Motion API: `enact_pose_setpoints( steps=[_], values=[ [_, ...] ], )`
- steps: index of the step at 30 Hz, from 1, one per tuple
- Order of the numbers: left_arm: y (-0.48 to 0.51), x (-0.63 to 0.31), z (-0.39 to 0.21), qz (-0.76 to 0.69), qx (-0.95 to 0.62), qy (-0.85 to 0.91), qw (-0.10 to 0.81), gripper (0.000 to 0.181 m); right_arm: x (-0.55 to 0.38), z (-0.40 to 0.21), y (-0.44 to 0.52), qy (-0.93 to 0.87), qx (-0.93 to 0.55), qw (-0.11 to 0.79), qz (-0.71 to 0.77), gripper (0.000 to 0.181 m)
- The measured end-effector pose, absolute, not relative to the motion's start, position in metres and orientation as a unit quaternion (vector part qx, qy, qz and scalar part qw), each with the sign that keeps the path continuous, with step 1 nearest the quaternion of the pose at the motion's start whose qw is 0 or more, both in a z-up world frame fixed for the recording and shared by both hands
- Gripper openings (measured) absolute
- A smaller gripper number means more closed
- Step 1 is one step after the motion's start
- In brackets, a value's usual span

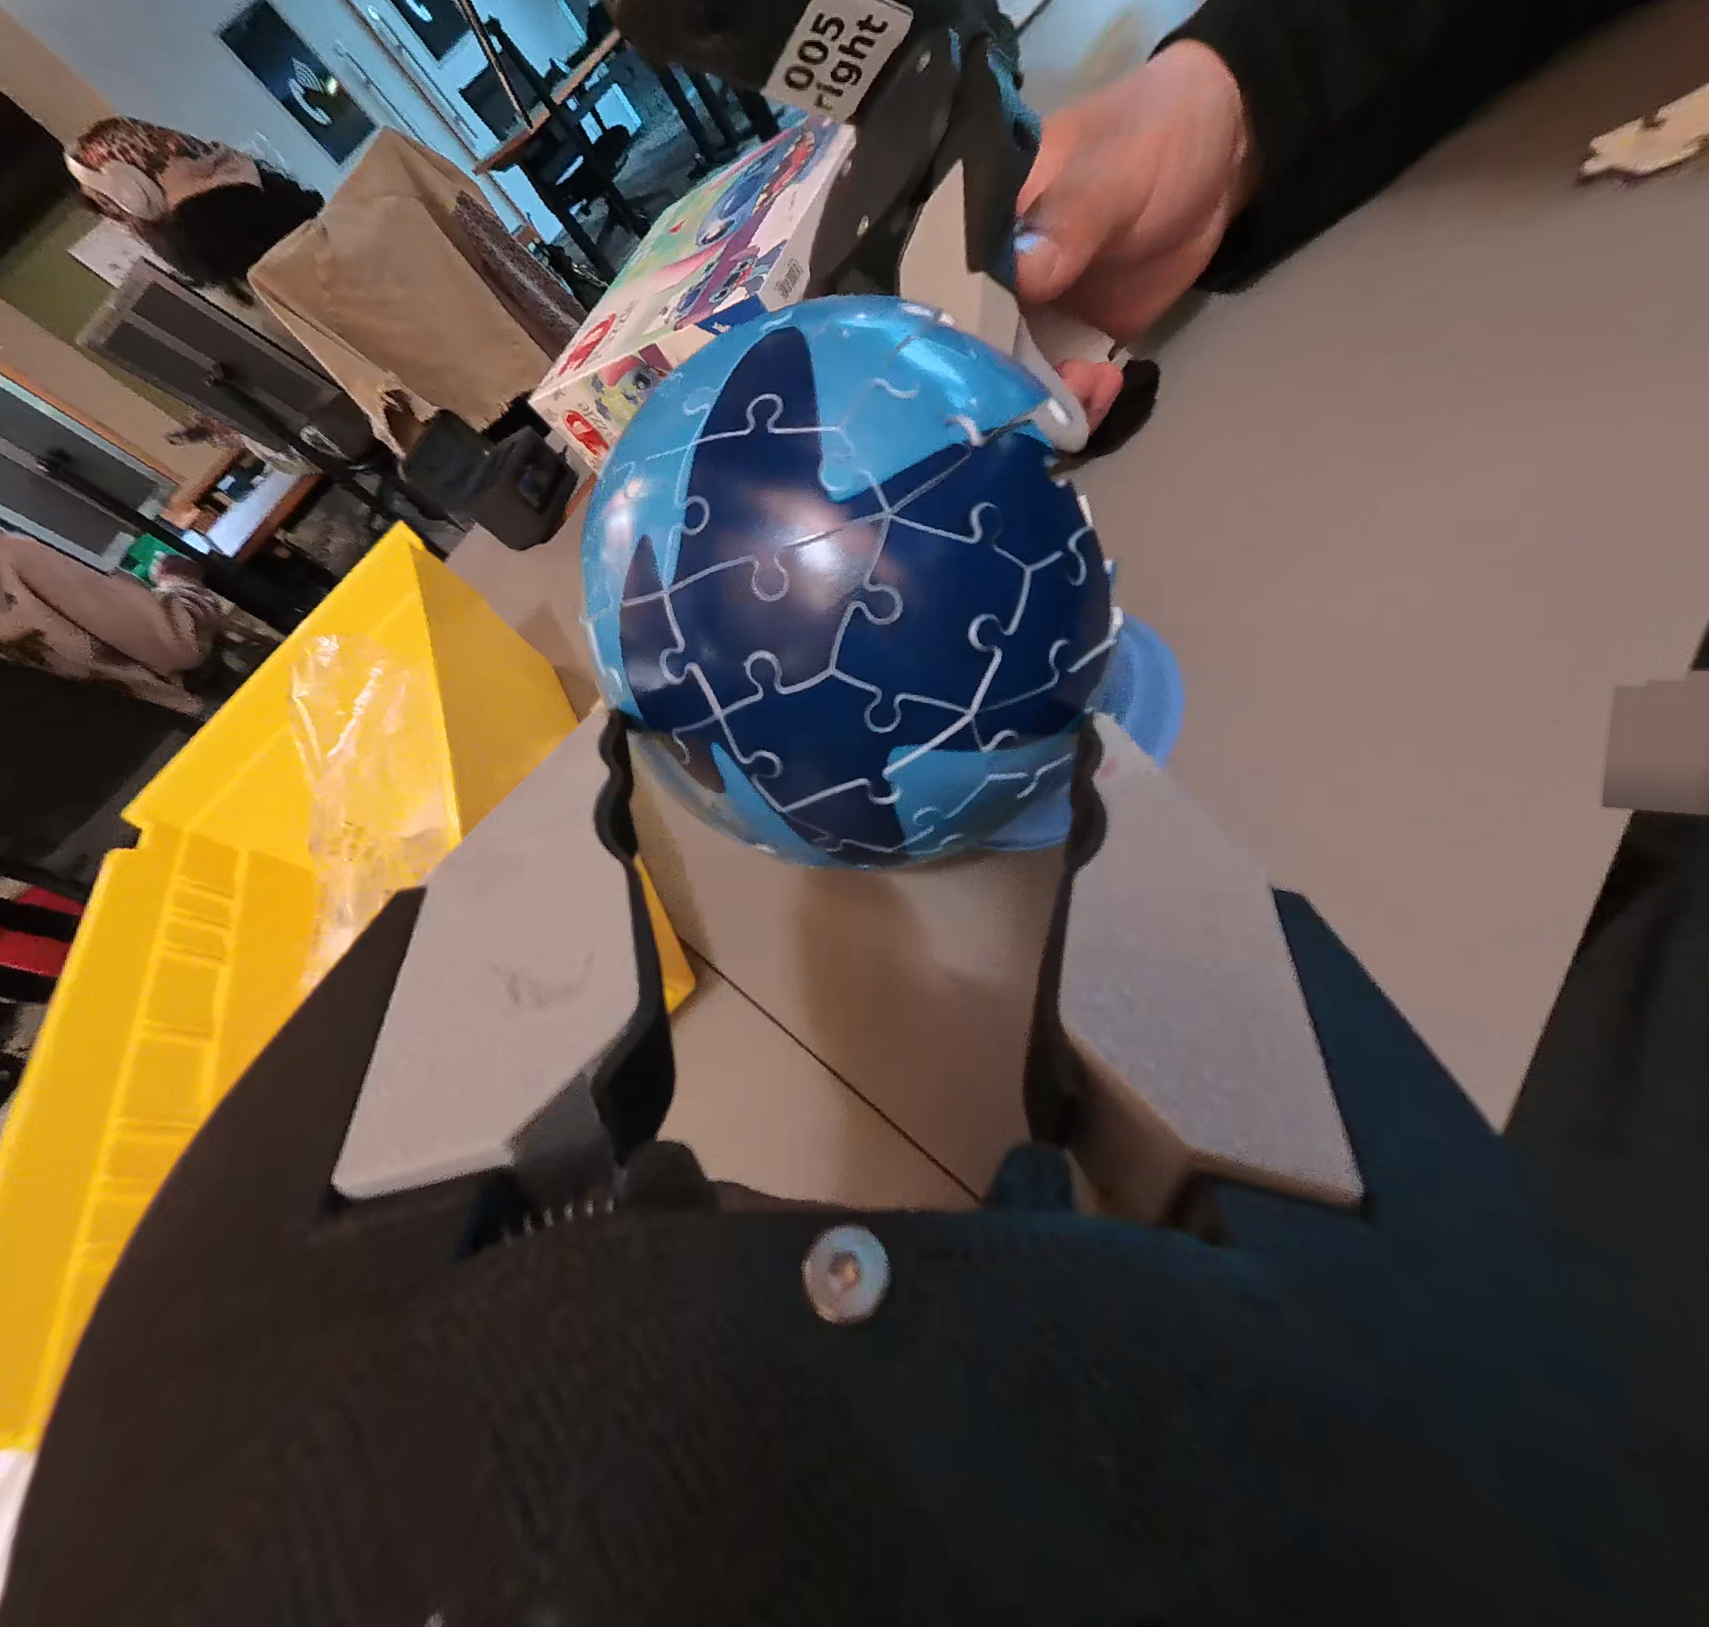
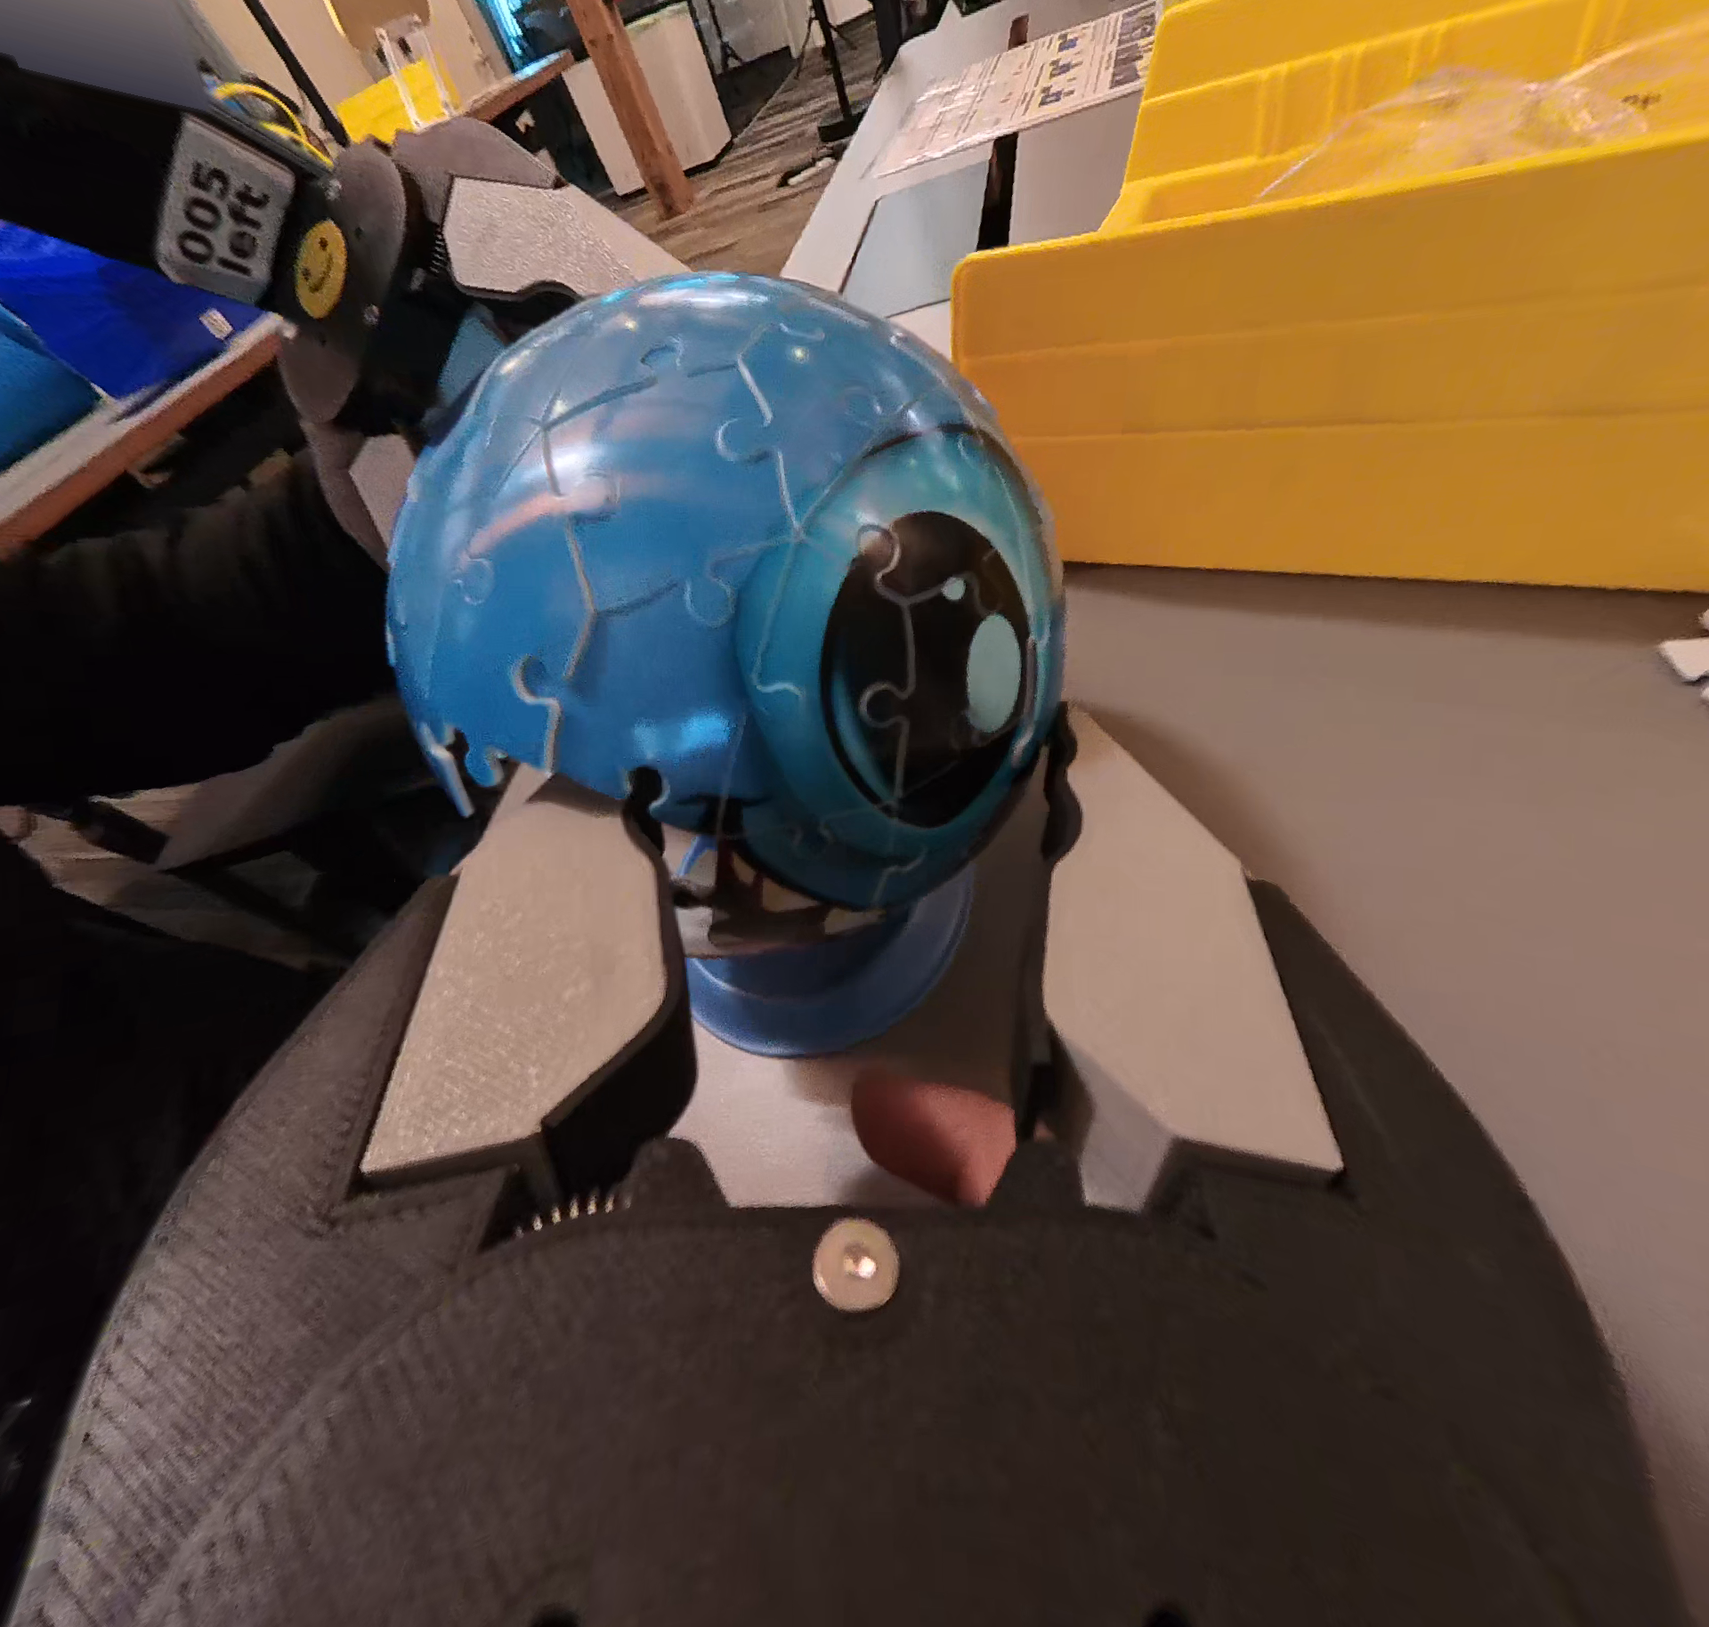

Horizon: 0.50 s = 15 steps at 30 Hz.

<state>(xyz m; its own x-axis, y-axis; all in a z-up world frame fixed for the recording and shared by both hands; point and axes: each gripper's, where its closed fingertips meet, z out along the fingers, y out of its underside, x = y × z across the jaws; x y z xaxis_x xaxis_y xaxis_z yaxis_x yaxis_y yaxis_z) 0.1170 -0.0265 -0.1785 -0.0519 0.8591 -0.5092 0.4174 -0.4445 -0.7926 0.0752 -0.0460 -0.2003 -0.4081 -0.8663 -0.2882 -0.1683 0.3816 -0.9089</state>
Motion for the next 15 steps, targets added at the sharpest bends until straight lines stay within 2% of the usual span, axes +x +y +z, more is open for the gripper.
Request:
enact_pose_setpoints(
  steps=[5,8,9,15],
  values=[
    [-0.021,0.118,-0.180,0.564,-0.667,-0.460,0.160,0.090,0.071,-0.205,-0.043,0.726,-0.381,0.368,-0.439,0.079],
    [-0.018,0.121,-0.178,0.585,-0.661,-0.448,0.144,0.078,0.067,-0.211,-0.040,0.733,-0.391,0.350,-0.432,0.084],
    [-0.017,0.123,-0.177,0.590,-0.656,-0.449,0.145,0.073,0.067,-0.210,-0.039,0.732,-0.394,0.347,-0.435,0.084],
    [-0.014,0.129,-0.182,0.558,-0.631,-0.499,0.204,0.078,0.064,-0.212,-0.035,0.726,-0.415,0.321,-0.445,0.083]
  ],
)
